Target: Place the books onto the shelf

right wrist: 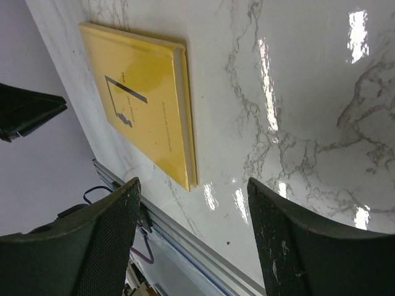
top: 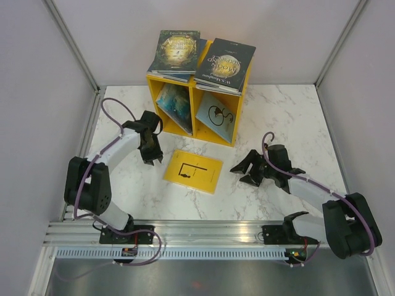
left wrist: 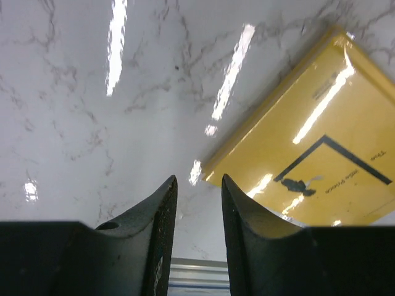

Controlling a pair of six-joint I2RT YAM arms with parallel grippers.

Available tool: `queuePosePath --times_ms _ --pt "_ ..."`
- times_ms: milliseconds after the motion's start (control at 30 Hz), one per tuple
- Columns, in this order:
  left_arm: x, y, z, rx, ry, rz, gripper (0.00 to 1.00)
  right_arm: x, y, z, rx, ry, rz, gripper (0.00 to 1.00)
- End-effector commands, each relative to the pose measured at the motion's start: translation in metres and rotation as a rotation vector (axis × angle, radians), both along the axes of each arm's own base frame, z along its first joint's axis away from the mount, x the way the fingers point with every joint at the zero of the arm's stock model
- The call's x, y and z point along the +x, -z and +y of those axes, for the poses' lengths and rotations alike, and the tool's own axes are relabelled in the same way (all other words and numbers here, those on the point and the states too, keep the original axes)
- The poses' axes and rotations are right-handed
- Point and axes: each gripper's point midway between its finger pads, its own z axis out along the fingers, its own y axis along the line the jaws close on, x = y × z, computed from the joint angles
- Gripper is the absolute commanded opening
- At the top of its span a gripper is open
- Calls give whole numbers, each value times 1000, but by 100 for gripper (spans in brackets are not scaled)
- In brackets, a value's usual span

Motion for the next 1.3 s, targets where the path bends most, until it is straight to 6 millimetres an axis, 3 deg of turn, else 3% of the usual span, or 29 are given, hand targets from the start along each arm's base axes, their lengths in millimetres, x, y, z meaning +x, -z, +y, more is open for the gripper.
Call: queuePosePath --times_ms 0,100,233,500,667,733,767,900,967,1067,1200,1267 --pt "26 4 15 89 57 -7 39 15 -23 9 47 -13 -83 74" --pt "28 25 13 103 64 52 39 12 -22 8 44 -13 -88 74" --pt "7 53 17 125 69 157 39 9 -17 6 37 -5 -75 73" --pt "-43 62 -4 34 66 209 38 4 -10 3 26 5 -70 73" --pt "-72 63 -41 -12 151 233 38 -1 -1 1 16 -1 -63 73" --pt "-82 61 -69 -15 229 227 38 -3 3 0 16 -1 -57 73" --pt "-87 55 -91 -37 294 215 38 -5 5 0 15 -2 -53 73" --pt "-105 34 -141 -111 414 194 38 -7 5 -1 11 -12 -60 73" --pt "-117 14 -146 -133 414 192 38 -9 5 -2 7 -11 -51 73" --pt "-127 -19 -131 -140 389 149 40 -11 2 -3 6 -11 -55 73" --pt "-112 -55 -103 -96 405 25 44 -23 5 -4 22 -5 -43 73" --pt "-87 -59 -78 -33 371 -48 69 -27 10 -5 21 -5 -31 74"
